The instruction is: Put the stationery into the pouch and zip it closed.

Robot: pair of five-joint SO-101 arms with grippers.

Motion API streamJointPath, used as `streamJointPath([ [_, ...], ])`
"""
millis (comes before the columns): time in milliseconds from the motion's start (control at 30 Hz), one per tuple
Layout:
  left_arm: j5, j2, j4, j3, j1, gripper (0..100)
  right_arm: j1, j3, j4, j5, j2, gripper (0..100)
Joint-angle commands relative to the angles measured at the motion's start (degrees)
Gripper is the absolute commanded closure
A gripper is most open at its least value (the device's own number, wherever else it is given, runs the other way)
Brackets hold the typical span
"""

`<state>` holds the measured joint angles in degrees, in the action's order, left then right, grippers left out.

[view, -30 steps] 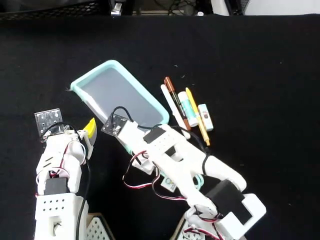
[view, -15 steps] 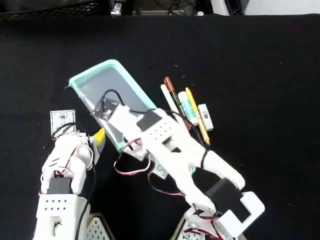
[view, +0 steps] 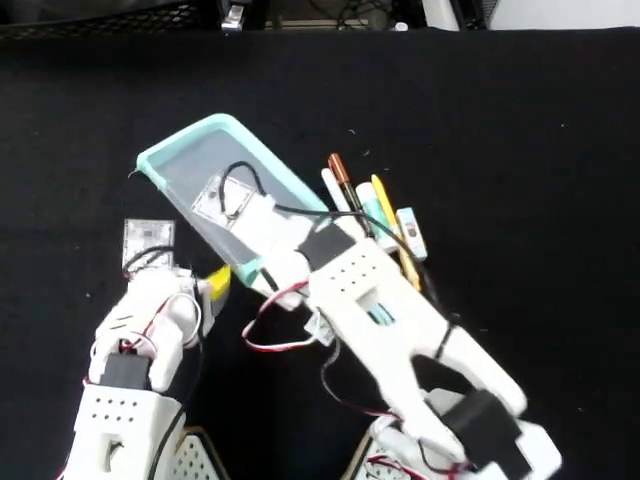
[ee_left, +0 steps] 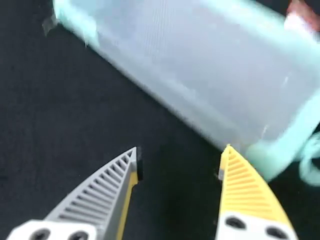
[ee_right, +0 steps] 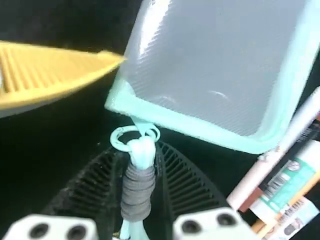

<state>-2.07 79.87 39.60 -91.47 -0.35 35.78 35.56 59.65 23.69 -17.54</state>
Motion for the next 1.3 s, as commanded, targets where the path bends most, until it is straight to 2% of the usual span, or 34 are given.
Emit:
streamJointPath([
  [0, 0.09, 0.35, 3.87, 5.14, 0.66, 73, -0.88, -0.04, -1.58, -0.35, -3.74, 98.7],
  [233, -2.2, 0.44, 3.69, 6.46, 0.84, 71, -0.88, 0.04, -1.67, -0.35, -3.74, 98.7],
  [333, -2.73, 0.44, 4.48, 7.6, 3.3, 71, -0.88, 0.31, -2.46, -0.53, -3.74, 98.7],
  [467, -2.99, 0.44, 7.82, 9.54, 6.99, 71, -0.88, 0.31, -2.37, -0.44, -3.74, 98.7],
  [567, -5.54, 0.44, 8.7, 10.86, 7.34, 71, -0.88, 0.31, -2.37, -0.53, -3.74, 98.7],
  [800, -6.07, 0.44, 14.77, 15.16, 8.84, 71, -0.88, 0.31, -2.37, -0.53, -3.74, 98.7],
  [1000, -6.07, 0.44, 14.59, 14.99, 9.01, 71, -0.88, 0.31, -2.02, -0.62, -3.74, 98.7],
  [1100, -5.71, 0.44, 10.55, 11.82, 8.84, 71, -0.88, 0.31, -1.85, -0.7, -3.82, 98.7],
  [1267, -4.92, 0.44, -2.81, 3.21, 8.31, 71, -0.62, 0.22, -0.44, -0.62, -4.26, 98.7],
])
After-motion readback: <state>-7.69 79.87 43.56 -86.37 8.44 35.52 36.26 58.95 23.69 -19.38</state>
